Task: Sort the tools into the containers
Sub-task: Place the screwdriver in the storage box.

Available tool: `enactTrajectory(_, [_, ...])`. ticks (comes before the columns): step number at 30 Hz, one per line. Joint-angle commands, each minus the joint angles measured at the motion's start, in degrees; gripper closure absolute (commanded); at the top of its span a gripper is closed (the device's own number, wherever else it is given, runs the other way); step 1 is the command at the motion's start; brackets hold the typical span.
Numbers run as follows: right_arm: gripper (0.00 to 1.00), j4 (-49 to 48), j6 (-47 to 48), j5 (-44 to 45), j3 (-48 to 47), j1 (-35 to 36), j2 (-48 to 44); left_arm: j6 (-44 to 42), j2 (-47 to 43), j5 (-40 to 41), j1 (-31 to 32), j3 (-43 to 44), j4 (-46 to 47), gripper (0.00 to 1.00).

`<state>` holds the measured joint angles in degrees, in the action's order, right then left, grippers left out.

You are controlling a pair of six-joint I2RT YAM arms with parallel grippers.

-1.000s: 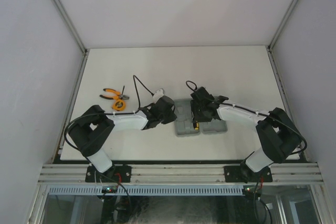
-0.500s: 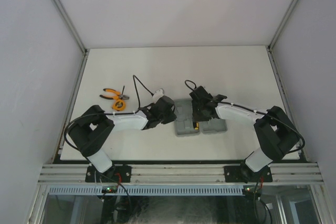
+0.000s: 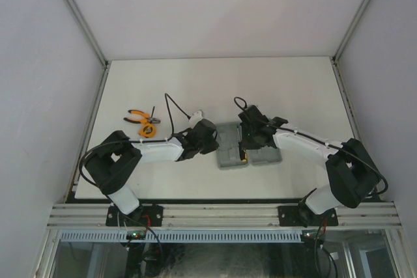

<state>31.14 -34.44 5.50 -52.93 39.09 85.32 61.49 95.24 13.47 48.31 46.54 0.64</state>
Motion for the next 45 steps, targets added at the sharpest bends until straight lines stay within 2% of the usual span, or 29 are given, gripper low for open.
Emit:
enactTrajectory(1, [0.82,0.7,-1.4,-0.1,-0.6,0.1,-2.4,0.9,-2.2,1.7,0.0,0.8,-0.4,1.00])
enactTrajectory(7, [0.81,1.2,-1.9,0.2,-0.5,0.8,-2.6,1.0,-2.3,1.8,0.0,0.8,-0.6,1.00])
enactTrajectory(11, [0.65,0.1,-1.9,-0.4,-0.3,1.2,-1.3,1.1,-2.1,1.9,0.0,0.7,-0.6,1.00])
enactTrajectory(16, [0.62,-0.6,-2.1,-0.4,-0.4,1.9,0.2,1.0,-2.0,1.6,0.1,0.8,-0.4,1.00])
enactTrajectory(22, [0.62,-0.4,-2.0,0.6,-0.5,2.7,3.1,1.1,-2.1,1.8,0.0,0.6,-0.4,1.00])
enactTrajectory(29, [0.62,3.2,-1.4,6.7,-2.9,4.9,7.5,1.2,-1.9,1.7,0.0,0.6,-0.2,1.00])
enactTrajectory(41, [0.74,6.6,-1.8,11.6,-4.6,7.4,12.5,1.5,-2.2,1.9,0.1,0.2,-0.2,1.00])
enactTrajectory(45, [0.80,6.7,-2.0,12.1,-5.1,7.7,12.2,1.5,-2.4,2.1,0.0,0.0,-0.3,1.00])
